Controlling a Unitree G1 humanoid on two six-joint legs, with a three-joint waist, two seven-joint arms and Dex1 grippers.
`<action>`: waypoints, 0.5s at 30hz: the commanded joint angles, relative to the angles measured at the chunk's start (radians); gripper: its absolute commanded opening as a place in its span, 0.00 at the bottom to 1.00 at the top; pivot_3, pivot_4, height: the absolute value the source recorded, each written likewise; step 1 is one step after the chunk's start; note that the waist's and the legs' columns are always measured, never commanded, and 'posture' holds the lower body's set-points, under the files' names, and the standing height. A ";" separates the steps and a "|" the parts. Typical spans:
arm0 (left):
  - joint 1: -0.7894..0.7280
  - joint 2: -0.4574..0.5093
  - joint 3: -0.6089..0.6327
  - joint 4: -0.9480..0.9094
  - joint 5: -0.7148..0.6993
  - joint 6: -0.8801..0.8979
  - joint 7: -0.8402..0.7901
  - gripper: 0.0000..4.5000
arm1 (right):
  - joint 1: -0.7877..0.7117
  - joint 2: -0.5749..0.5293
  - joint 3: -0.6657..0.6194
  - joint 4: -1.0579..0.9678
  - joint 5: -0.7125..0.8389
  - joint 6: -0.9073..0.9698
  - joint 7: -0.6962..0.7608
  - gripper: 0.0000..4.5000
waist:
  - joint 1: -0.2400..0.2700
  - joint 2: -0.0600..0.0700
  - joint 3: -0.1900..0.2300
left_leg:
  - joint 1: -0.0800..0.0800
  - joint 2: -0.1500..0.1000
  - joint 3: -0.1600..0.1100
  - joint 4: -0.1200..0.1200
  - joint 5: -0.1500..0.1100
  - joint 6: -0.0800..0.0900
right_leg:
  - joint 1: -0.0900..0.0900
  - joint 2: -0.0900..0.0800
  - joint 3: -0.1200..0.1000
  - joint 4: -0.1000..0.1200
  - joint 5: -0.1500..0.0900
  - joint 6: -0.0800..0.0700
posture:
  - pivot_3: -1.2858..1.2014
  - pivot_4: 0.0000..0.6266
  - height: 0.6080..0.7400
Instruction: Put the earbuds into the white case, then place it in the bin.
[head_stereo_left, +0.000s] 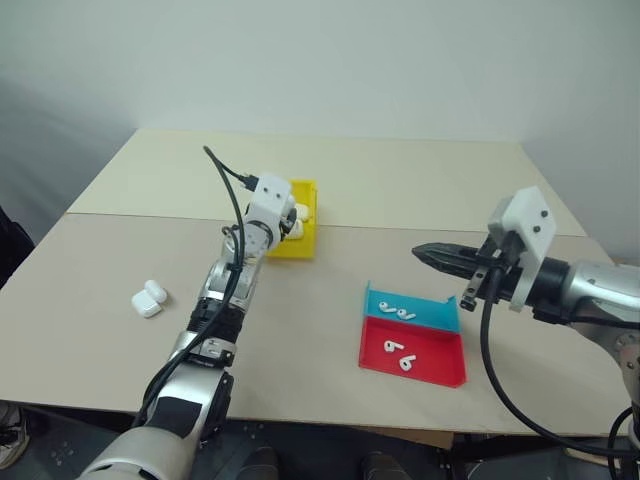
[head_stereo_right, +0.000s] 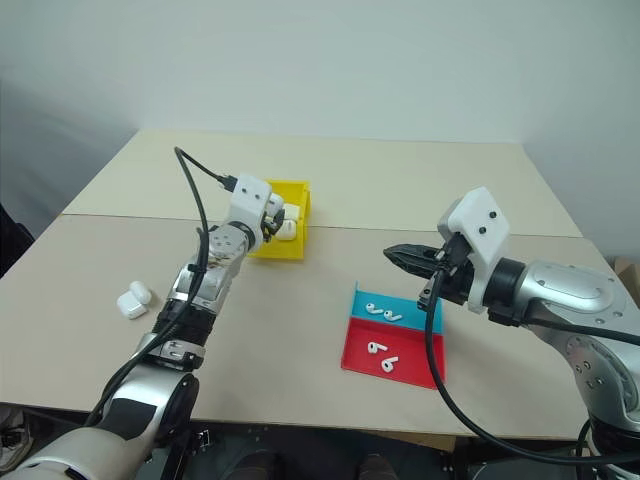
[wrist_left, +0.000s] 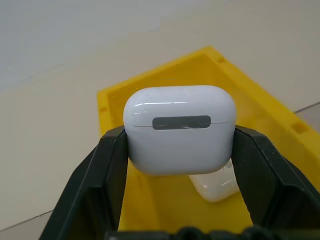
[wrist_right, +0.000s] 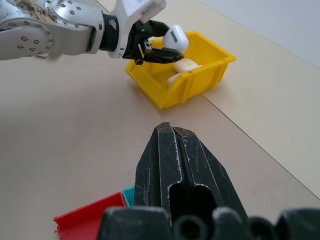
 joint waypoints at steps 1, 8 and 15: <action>-0.022 -0.006 -0.004 -0.006 0.014 -0.058 0.022 0.91 | -0.009 -0.013 -0.014 -0.014 0.013 0.004 -0.019 0.00 | 0.000 0.000 0.000 | 0.000 0.000 0.000 0.000 0.000 0.000 | 0.000 0.000 0.000 0.000 0.000 0.000 | 0.52 0.24 1.00; -0.005 0.001 0.041 -0.113 -0.026 -0.082 0.026 0.99 | 0.002 -0.039 -0.003 -0.007 0.000 -0.008 -0.011 0.00 | 0.000 0.000 0.000 | 0.000 0.000 0.000 0.000 0.000 0.000 | 0.000 0.000 0.000 0.000 0.000 0.000 | 0.52 0.24 1.00; 0.255 0.139 0.152 -0.531 -0.359 -0.002 -0.373 0.99 | 0.169 -0.130 -0.050 -0.002 -0.086 -0.157 0.167 0.00 | -0.007 0.000 0.000 | 0.001 0.001 0.000 0.000 0.000 -0.001 | 0.000 0.000 0.000 0.000 0.000 0.000 | 0.52 0.24 1.00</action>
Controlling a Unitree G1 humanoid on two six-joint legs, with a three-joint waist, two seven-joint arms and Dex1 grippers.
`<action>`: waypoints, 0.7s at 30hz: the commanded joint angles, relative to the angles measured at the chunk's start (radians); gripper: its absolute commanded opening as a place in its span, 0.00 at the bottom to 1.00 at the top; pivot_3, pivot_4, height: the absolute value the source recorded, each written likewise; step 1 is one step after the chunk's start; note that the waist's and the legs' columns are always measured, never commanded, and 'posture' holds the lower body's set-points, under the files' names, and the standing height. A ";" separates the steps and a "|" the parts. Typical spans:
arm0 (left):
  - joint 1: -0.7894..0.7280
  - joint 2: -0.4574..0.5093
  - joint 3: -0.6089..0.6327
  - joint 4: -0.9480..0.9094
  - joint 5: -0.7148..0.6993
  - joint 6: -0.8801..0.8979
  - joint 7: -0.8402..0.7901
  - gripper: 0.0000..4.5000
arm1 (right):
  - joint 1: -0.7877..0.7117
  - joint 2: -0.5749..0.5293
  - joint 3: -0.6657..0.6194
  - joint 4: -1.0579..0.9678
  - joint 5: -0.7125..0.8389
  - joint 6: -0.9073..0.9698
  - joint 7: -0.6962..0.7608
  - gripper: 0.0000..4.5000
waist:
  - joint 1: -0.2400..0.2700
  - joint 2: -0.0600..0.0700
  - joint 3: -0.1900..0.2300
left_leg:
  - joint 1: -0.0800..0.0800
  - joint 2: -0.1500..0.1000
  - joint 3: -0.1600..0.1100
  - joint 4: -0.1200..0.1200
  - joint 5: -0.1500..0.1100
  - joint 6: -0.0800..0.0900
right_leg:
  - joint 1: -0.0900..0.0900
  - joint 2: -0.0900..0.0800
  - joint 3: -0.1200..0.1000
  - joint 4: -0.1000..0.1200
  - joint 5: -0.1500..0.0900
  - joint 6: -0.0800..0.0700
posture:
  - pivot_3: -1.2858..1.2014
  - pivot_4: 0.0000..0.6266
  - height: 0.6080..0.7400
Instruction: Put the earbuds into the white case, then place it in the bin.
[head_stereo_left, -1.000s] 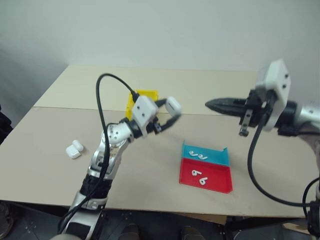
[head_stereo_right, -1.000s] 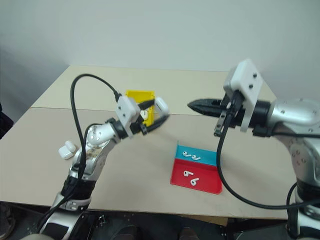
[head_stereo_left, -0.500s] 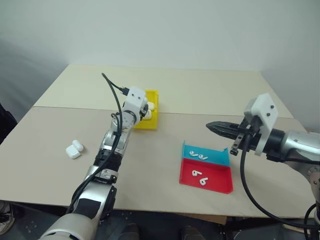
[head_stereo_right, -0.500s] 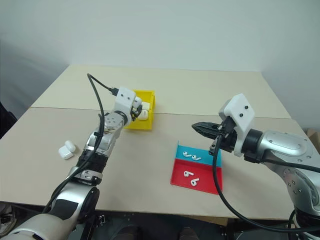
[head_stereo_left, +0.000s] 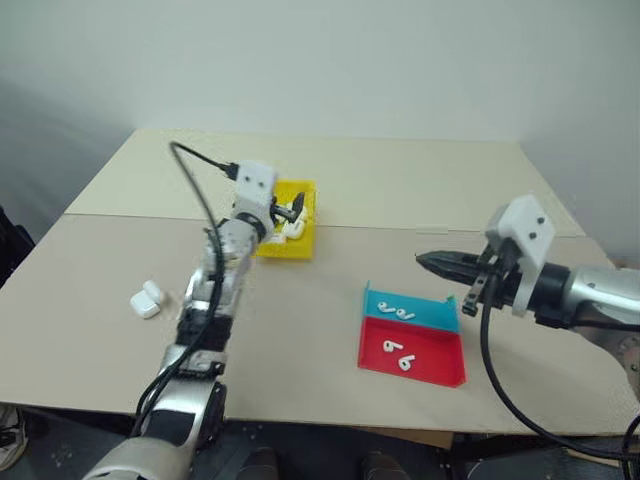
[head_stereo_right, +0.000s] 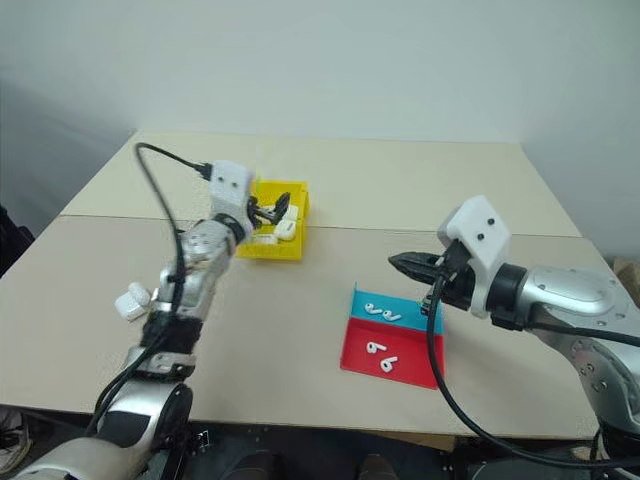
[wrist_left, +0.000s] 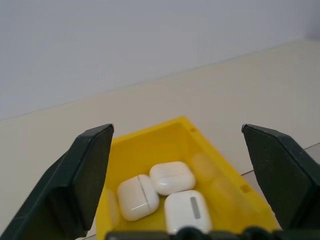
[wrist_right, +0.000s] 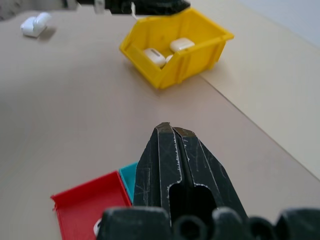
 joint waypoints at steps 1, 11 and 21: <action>0.149 0.106 0.036 -0.258 -0.136 0.070 -0.176 0.99 | 0.123 -0.067 -0.076 0.002 -0.074 -0.163 0.164 0.00 | -0.002 0.000 0.000 | 0.000 0.000 0.000 0.000 0.000 0.000 | 0.000 0.000 0.000 0.000 0.000 0.000 | 0.52 0.24 1.00; 0.654 0.486 0.316 -0.575 -0.433 0.119 -0.595 0.99 | 0.385 -0.201 -0.251 0.240 -0.219 -0.447 0.557 0.00 | -0.016 0.000 0.000 | 0.015 0.001 0.001 0.000 0.000 -0.001 | 0.014 0.000 -0.001 -0.001 -0.001 0.000 | 0.52 0.24 1.00; 0.919 0.618 0.584 -0.685 -0.549 0.152 -0.712 0.99 | 0.437 -0.228 -0.309 0.354 -0.262 -0.518 0.690 0.00 | -0.017 0.000 0.000 | 0.017 0.003 0.004 -0.001 0.000 -0.001 | 0.015 0.000 0.000 -0.002 -0.001 -0.001 | 0.52 0.24 1.00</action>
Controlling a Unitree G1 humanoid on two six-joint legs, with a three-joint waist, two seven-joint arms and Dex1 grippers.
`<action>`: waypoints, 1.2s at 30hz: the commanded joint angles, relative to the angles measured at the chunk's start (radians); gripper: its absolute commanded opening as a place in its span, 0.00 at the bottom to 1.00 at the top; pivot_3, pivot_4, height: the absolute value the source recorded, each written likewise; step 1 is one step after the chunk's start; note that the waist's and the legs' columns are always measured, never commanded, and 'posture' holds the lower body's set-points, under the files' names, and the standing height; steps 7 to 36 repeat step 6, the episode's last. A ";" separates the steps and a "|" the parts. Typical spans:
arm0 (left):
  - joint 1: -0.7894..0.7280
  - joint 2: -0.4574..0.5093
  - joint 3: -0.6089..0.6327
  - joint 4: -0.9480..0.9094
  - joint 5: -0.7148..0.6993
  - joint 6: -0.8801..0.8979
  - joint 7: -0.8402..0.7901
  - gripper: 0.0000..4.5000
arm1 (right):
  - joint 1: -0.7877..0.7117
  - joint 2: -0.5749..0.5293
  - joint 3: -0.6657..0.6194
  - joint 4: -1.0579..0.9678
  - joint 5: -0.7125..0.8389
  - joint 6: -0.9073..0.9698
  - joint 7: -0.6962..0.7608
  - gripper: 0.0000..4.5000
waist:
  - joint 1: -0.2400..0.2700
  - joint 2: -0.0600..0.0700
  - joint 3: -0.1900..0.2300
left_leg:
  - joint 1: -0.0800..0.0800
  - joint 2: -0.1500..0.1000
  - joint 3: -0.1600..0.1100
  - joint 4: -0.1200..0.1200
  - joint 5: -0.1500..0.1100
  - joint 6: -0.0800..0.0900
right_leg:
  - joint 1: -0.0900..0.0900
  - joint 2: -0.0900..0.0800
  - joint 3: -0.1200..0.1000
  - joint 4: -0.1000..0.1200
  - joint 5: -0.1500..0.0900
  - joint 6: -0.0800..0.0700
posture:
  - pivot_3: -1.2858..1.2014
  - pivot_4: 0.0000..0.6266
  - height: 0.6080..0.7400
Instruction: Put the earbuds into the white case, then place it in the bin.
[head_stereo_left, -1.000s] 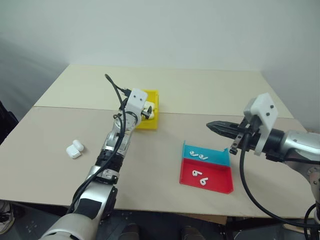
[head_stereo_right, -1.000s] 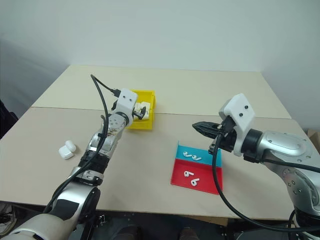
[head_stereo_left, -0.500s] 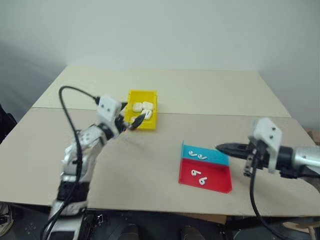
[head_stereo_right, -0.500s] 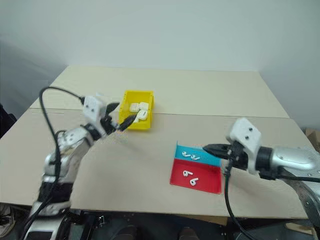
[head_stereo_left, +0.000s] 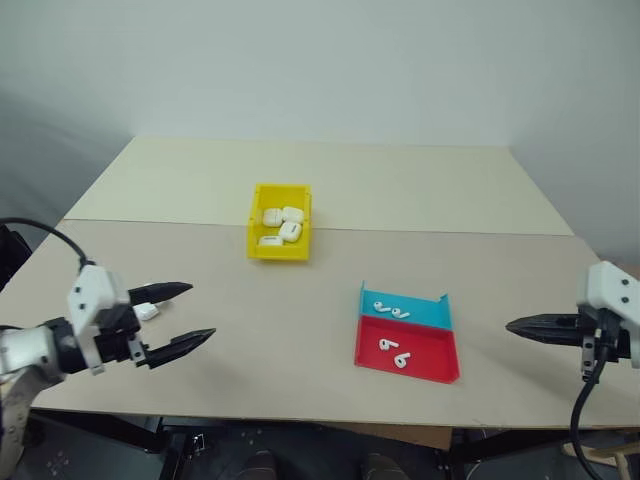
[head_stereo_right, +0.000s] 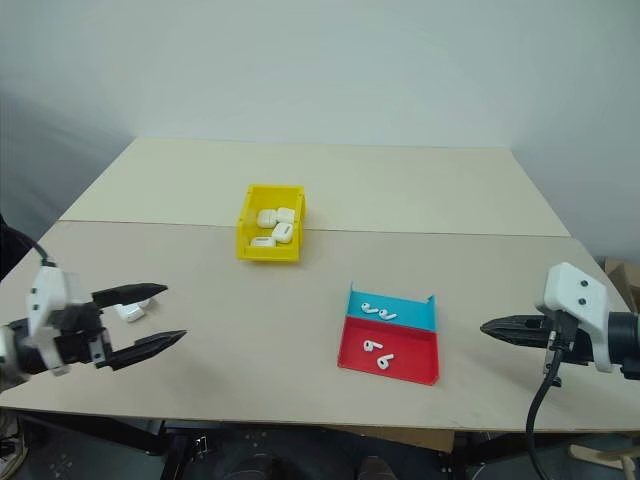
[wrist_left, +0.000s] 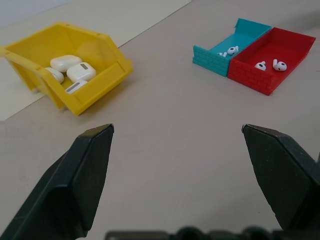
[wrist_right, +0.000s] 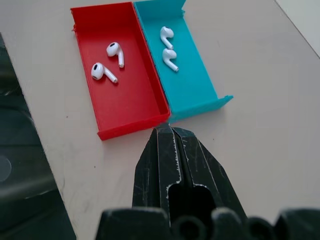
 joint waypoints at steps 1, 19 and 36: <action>0.022 0.010 0.065 -0.063 -0.046 0.020 0.018 0.99 | -0.004 -0.018 -0.046 -0.001 0.012 -0.031 0.045 0.00 | 0.000 0.000 0.000 | 0.000 0.000 0.000 0.000 0.000 0.000 | 0.000 0.000 0.000 0.000 0.000 0.000 | 0.52 0.24 1.00; 0.054 0.002 0.082 -0.106 -0.074 0.037 0.041 0.99 | -0.039 0.002 0.005 -0.001 -0.025 -0.046 -0.015 0.00 | -0.001 0.000 0.000 | 0.000 0.000 0.000 0.000 0.000 0.000 | 0.000 0.000 0.000 0.000 0.000 0.000 | 0.52 0.24 1.00; 0.054 0.002 0.082 -0.106 -0.074 0.037 0.041 0.99 | -0.039 0.002 0.005 -0.001 -0.025 -0.046 -0.015 0.00 | -0.001 0.000 0.000 | 0.000 0.000 0.000 0.000 0.000 0.000 | 0.000 0.000 0.000 0.000 0.000 0.000 | 0.52 0.24 1.00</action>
